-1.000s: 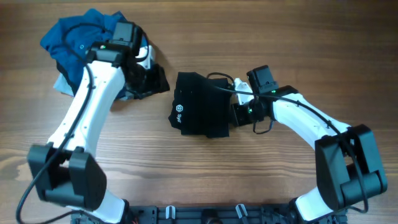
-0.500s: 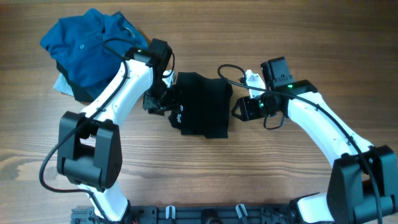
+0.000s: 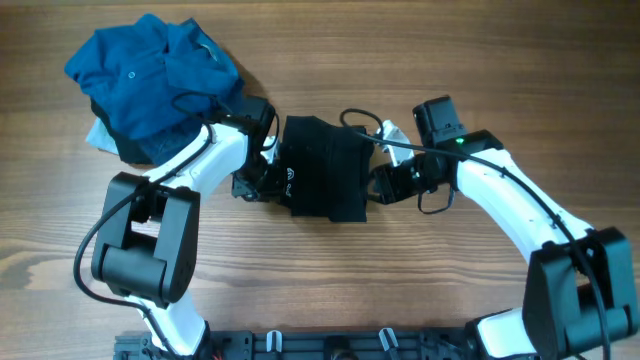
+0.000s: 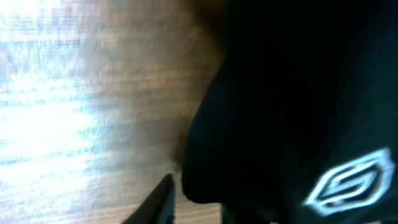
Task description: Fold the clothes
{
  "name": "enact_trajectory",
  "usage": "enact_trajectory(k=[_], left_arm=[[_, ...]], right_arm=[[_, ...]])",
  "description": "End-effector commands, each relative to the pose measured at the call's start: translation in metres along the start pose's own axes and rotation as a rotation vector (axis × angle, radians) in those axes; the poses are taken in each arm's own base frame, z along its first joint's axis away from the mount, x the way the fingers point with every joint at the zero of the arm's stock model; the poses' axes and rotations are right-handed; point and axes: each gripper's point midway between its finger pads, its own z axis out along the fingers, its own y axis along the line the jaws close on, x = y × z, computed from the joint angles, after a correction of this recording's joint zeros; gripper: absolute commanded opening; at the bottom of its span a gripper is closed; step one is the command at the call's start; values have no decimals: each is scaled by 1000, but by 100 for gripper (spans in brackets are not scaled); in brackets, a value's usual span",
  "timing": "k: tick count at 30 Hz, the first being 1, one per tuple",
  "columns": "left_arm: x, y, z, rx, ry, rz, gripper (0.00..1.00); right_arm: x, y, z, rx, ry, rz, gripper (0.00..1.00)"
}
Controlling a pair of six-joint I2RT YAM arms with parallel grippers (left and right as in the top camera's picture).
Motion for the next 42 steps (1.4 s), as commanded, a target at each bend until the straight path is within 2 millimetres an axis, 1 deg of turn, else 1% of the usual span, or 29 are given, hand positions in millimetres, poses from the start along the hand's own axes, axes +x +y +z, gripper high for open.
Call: enact_trajectory(k=[1, 4, 5, 7, 8, 9, 11, 12, 14, 15, 16, 20, 21, 22, 23, 24, 25, 26, 28, 30, 31, 33, 35, 37, 38, 39, 40, 41, 42], left_arm=[[-6, 3, 3, -3, -22, 4, 15], [-12, 0, 3, 9, -45, 11, 11], [-13, -2, 3, 18, -47, 12, 10], [-13, -2, 3, 21, -47, 12, 10], [-12, -2, 3, 21, -46, 12, 9], [-12, -2, 3, 20, -43, 11, 9], [-10, -1, 3, 17, -35, 9, 5], [-7, 0, 3, 14, -24, 6, 4], [1, 3, 3, 2, 9, -4, 4], [6, 6, 3, -4, 31, -14, 4], [11, 10, 2, -15, 52, -25, 4], [17, 20, 0, -32, 81, -58, 4], [18, 22, -1, -32, 86, -64, 4], [20, 21, -2, -21, 96, -72, 4], [21, 19, -3, 2, 104, -79, 4], [21, 17, -4, 22, 108, -84, 4], [21, 14, -4, 44, 111, -88, 4], [20, 13, -4, 49, 108, -88, 8], [17, 12, -4, 54, 94, -84, 21], [16, 9, -4, 70, 91, -82, 30], [15, 6, -4, 88, 91, -81, 33], [14, 0, -4, 123, 88, -78, 36], [12, -4, -5, 144, 83, -75, 35], [11, -5, -5, 151, 80, -74, 32], [10, -5, -5, 152, 77, -73, 31], [10, -5, -5, 152, 77, -73, 27], [10, -5, -5, 152, 76, -73, 25], [10, -5, -5, 152, 77, -72, 23], [10, -5, -5, 152, 77, -72, 21]], right_arm=[[16, 3, 17, -29, 66, -11, 48], [21, 11, 25, -37, 93, -34, 48], [22, 14, 27, -40, 102, -44, 39], [24, 17, 30, -43, 111, -55, 31], [25, 17, 30, -36, 115, -62, 13], [25, 12, 30, -7, 118, -59, 4], [26, -14, 27, 136, 124, -3, 4], [28, -38, 20, 272, 127, 70, 5], [39, -80, -1, 521, 129, 225, 4], [45, -92, -10, 592, 129, 294, 4], [48, -99, -15, 617, 126, 338, 4], [49, -103, -19, 607, 118, 374, 4], [48, -100, -17, 585, 117, 376, 4], [43, -90, -12, 515, 116, 353, 5], [34, -67, -1, 357, 117, 242, 14], [24, -32, 7, 137, 107, 92, 27], [19, -8, 8, -6, 89, 16, 47], [16, 9, 7, -105, 72, -4, 54], [18, 17, 7, -147, 82, 0, 56], [24, 30, 11, -189, 103, -63, 56], [26, 37, 13, -209, 112, -94, 57], [30, 47, 21, -203, 136, -144, 58], [28, 44, 32, -131, 150, -117, 57], [27, 44, 41, -103, 154, -106, 48], [27, 44, 44, -101, 158, -103, 40], [29, 42, 46, -100, 168, -96, 23], [30, 40, 47, -90, 173, -93, 11], [30, 32, 47, -50, 176, -88, 4], [30, 18, 47, 29, 176, -50, 4]])
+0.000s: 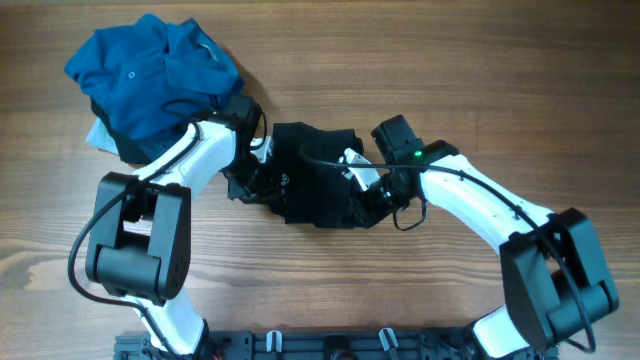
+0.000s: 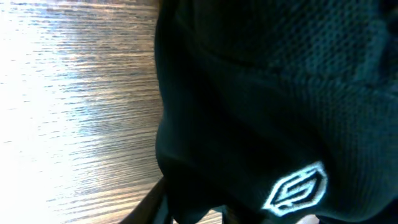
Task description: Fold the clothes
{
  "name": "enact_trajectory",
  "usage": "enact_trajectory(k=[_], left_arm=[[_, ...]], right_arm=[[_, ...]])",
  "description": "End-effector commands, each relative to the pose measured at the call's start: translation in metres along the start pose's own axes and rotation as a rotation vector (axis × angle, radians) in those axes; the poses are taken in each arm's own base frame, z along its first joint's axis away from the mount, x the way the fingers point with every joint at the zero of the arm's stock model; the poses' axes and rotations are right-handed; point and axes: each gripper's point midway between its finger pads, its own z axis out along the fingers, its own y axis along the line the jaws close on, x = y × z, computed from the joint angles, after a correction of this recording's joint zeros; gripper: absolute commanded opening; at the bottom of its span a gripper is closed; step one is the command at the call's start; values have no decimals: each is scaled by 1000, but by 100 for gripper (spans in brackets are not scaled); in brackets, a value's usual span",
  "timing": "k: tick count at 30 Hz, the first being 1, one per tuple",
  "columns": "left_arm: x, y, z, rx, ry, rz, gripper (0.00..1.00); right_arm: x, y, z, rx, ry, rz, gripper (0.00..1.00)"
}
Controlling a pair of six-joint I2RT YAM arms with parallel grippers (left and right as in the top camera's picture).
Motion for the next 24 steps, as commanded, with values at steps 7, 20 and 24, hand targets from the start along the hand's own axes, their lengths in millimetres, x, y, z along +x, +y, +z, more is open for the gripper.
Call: enact_trajectory(k=[7, 20, 24], left_arm=[[3, -1, 2, 25, 17, -5, 9], [26, 5, -5, 2, 108, -51, 17], [27, -2, -31, 27, 58, -46, 28]], right_arm=[[8, -82, -28, 358, -27, 339, 4], [-9, -91, -66, 334, -132, 324, 35], [-53, -63, -99, 288, -300, 169, 45]])
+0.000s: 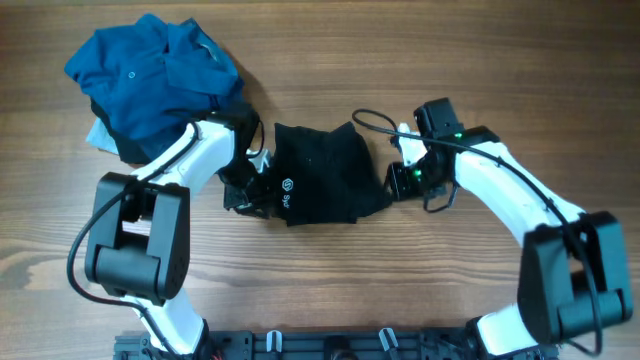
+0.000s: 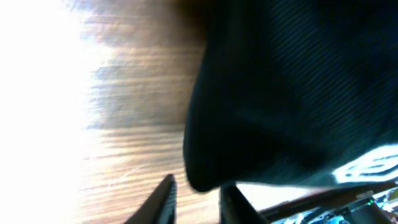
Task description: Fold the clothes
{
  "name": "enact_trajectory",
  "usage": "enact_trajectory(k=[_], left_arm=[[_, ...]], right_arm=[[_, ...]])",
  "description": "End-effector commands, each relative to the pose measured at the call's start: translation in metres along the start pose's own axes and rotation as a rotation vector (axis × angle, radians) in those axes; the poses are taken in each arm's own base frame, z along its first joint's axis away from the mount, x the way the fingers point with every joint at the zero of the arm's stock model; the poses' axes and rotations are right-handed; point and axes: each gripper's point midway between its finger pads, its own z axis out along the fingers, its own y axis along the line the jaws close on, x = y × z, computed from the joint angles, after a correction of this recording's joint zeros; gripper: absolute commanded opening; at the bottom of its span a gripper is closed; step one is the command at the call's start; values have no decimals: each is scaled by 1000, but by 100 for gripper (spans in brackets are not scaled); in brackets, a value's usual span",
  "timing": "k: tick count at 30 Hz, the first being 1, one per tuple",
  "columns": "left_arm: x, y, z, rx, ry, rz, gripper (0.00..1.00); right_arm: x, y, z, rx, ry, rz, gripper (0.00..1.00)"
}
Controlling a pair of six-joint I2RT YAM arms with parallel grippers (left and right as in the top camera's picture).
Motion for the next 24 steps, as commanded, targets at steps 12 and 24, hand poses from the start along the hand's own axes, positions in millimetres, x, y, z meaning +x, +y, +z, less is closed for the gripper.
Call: enact_trajectory(k=[12, 24], left_arm=[[-66, -46, -93, 175, -497, 182, 45], [-92, -40, -40, 154, -405, 165, 32]], right_arm=[[-109, 54, -14, -291, -365, -149, 44], [-115, 73, -16, -453, -377, -173, 5]])
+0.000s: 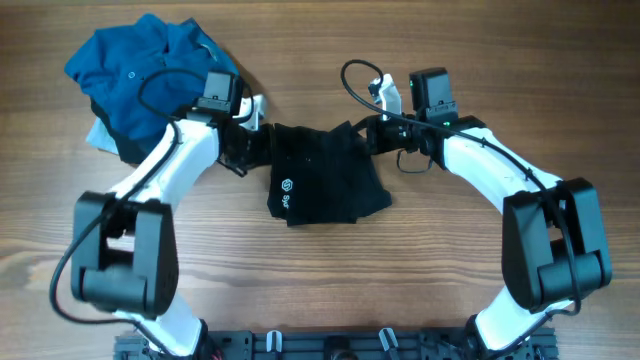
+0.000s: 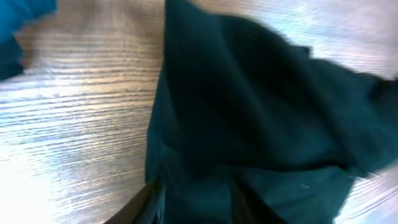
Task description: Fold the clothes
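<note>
A black garment (image 1: 325,178) with a small white logo (image 1: 287,186) lies spread, a little rumpled, mid-table. My left gripper (image 1: 252,143) is at its upper left corner. In the left wrist view the gripper (image 2: 196,194) has the black cloth (image 2: 249,106) bunched between its fingers (image 2: 151,198), shut on it. My right gripper (image 1: 372,135) is at the upper right corner, where the cloth rises to a peak against its fingers. The garment's top edge runs between the two grippers.
A heap of blue clothes (image 1: 150,75) with a pale piece under it sits at the far left corner, just behind the left arm. Bare wooden table (image 1: 450,290) lies in front of and to the right of the garment.
The left gripper has moved from the garment's lower left edge to its upper left corner, the right gripper from the right side to the upper right corner. The garment lies in nearly the same spot.
First the black garment was a narrow bundle held between both grippers. Then both grippers were drawn in close on it, crumpling it. Later it lay wider with the logo showing, grippers at its sides. Now both grippers are at its top corners.
</note>
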{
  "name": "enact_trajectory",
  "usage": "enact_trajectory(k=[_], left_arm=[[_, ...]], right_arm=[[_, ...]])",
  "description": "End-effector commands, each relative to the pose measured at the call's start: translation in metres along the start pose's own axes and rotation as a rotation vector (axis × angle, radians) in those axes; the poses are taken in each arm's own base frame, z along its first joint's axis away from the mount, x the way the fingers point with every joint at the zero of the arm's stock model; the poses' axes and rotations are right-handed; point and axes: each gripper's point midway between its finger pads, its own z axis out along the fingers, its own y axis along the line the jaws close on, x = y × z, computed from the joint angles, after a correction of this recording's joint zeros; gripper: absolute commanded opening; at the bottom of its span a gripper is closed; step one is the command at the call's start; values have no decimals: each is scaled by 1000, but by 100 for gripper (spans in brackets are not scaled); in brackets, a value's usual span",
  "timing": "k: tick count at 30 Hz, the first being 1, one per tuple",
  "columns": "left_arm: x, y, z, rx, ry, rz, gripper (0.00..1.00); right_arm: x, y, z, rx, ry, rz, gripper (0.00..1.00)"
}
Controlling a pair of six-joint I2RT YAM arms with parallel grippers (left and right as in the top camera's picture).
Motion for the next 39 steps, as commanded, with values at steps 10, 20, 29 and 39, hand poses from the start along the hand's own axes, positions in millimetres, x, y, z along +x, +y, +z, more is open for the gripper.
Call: enact_trajectory(k=[10, 20, 29, 39], left_arm=[[10, 4, 24, -7, 68, -4, 28], [2, -17, 25, 107, 55, -67, 100], [46, -65, 88, 413, 315, -122, 86], [47, -100, 75, 552, 318, -16, 4]], right_arm=[[20, -63, -59, 405, 11, 319, 4], [37, -70, -64, 457, 73, 332, 51], [40, -69, -65, 458, 86, 328, 52], [35, -64, -69, 438, 72, 306, 38]])
